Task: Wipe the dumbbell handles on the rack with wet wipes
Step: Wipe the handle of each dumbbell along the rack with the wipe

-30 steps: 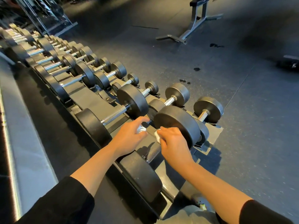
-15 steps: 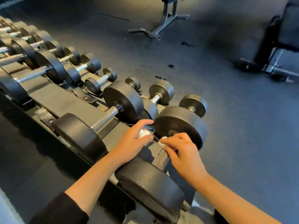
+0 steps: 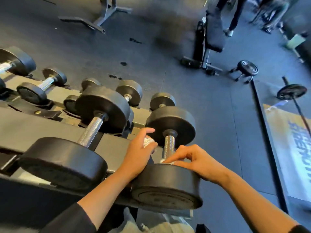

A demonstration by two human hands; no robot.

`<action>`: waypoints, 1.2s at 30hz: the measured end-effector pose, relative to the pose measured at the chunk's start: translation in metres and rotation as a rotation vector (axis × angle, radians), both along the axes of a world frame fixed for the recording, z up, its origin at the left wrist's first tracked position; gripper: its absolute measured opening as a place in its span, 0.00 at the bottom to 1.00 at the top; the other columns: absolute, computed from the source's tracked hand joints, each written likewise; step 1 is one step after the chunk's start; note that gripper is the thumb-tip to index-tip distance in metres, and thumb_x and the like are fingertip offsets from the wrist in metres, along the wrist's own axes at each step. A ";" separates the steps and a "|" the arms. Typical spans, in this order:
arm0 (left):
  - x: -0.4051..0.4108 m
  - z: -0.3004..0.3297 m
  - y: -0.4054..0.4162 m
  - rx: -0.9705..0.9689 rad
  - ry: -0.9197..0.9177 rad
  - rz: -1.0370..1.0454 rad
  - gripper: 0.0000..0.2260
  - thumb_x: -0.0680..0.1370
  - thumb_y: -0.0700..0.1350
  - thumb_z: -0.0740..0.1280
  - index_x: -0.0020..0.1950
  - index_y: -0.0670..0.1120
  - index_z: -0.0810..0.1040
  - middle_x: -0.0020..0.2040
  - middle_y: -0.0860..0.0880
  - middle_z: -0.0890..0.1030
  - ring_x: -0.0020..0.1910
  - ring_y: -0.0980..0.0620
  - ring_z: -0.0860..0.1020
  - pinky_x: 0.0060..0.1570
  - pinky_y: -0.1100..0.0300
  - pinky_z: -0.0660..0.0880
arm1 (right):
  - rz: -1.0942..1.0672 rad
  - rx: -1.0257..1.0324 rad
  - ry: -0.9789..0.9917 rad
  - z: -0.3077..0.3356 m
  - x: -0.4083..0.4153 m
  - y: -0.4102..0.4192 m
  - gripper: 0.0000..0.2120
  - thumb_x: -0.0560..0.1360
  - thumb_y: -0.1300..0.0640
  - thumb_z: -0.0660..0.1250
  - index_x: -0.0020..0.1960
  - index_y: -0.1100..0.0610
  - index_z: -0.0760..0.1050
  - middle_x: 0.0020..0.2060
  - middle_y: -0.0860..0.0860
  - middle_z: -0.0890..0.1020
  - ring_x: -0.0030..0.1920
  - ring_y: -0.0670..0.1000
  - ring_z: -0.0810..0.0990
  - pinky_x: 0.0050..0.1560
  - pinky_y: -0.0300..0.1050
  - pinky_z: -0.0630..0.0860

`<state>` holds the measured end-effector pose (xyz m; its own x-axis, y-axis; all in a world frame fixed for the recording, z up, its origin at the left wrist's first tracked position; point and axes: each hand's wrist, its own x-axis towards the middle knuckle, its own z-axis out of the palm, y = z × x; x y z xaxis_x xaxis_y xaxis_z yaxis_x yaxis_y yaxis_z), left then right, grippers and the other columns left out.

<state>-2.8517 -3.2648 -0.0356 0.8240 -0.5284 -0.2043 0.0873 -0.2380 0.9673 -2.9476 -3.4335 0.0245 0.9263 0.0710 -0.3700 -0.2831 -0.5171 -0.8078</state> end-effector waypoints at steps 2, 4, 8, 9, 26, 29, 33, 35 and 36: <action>0.005 -0.005 0.000 0.030 -0.015 0.012 0.16 0.78 0.40 0.64 0.63 0.53 0.71 0.42 0.48 0.79 0.43 0.51 0.78 0.46 0.57 0.75 | 0.001 0.081 0.029 0.004 0.000 0.001 0.09 0.75 0.58 0.68 0.54 0.51 0.83 0.45 0.39 0.81 0.50 0.45 0.77 0.54 0.42 0.76; 0.009 -0.008 0.000 0.062 -0.052 0.039 0.16 0.78 0.40 0.64 0.64 0.53 0.70 0.42 0.47 0.78 0.43 0.50 0.78 0.43 0.57 0.74 | -0.078 0.068 -0.014 0.002 0.006 0.001 0.09 0.75 0.59 0.68 0.53 0.50 0.83 0.46 0.42 0.82 0.51 0.46 0.78 0.55 0.44 0.76; 0.014 -0.011 0.000 0.116 -0.126 0.079 0.22 0.78 0.39 0.63 0.68 0.56 0.65 0.43 0.50 0.76 0.41 0.57 0.75 0.39 0.67 0.71 | -0.279 -0.187 -0.263 -0.012 0.031 0.005 0.11 0.75 0.60 0.68 0.54 0.49 0.81 0.45 0.42 0.79 0.48 0.44 0.76 0.51 0.37 0.74; 0.014 -0.011 -0.001 0.121 -0.139 0.093 0.24 0.78 0.38 0.63 0.70 0.57 0.64 0.44 0.51 0.77 0.42 0.57 0.76 0.40 0.68 0.71 | -0.268 -0.259 -0.303 -0.013 0.039 0.008 0.11 0.75 0.61 0.68 0.55 0.50 0.81 0.44 0.40 0.77 0.48 0.44 0.75 0.51 0.36 0.73; -0.013 -0.018 0.007 -0.060 0.059 0.178 0.25 0.81 0.39 0.58 0.75 0.57 0.58 0.55 0.38 0.78 0.53 0.41 0.77 0.53 0.49 0.74 | -0.003 -0.636 0.150 0.008 0.046 0.039 0.16 0.75 0.64 0.67 0.57 0.48 0.79 0.49 0.44 0.71 0.52 0.45 0.71 0.56 0.37 0.69; -0.018 -0.011 0.009 -0.082 0.037 0.188 0.25 0.81 0.38 0.57 0.75 0.55 0.58 0.63 0.42 0.76 0.60 0.47 0.75 0.58 0.55 0.72 | -0.032 -0.596 0.201 0.016 0.046 0.043 0.15 0.74 0.65 0.68 0.57 0.50 0.81 0.44 0.35 0.70 0.47 0.36 0.72 0.49 0.26 0.67; -0.022 -0.007 0.015 -0.096 0.051 0.164 0.25 0.80 0.36 0.57 0.76 0.52 0.58 0.65 0.44 0.75 0.59 0.51 0.74 0.52 0.67 0.68 | -0.056 -0.457 0.292 0.027 0.044 0.046 0.13 0.73 0.65 0.69 0.54 0.52 0.82 0.48 0.37 0.78 0.49 0.31 0.75 0.53 0.27 0.72; -0.023 -0.005 0.018 -0.102 0.046 0.138 0.25 0.80 0.36 0.57 0.76 0.51 0.58 0.62 0.43 0.76 0.53 0.57 0.75 0.47 0.76 0.67 | -0.101 -0.333 0.378 0.034 0.040 0.046 0.12 0.73 0.65 0.68 0.53 0.53 0.82 0.51 0.44 0.83 0.52 0.40 0.79 0.57 0.35 0.75; -0.023 -0.005 0.018 -0.107 0.047 0.128 0.25 0.80 0.36 0.57 0.76 0.50 0.58 0.61 0.43 0.77 0.50 0.59 0.75 0.45 0.79 0.66 | -0.144 -0.271 0.420 0.038 0.038 0.046 0.12 0.74 0.66 0.68 0.52 0.54 0.83 0.51 0.47 0.83 0.53 0.43 0.80 0.58 0.38 0.76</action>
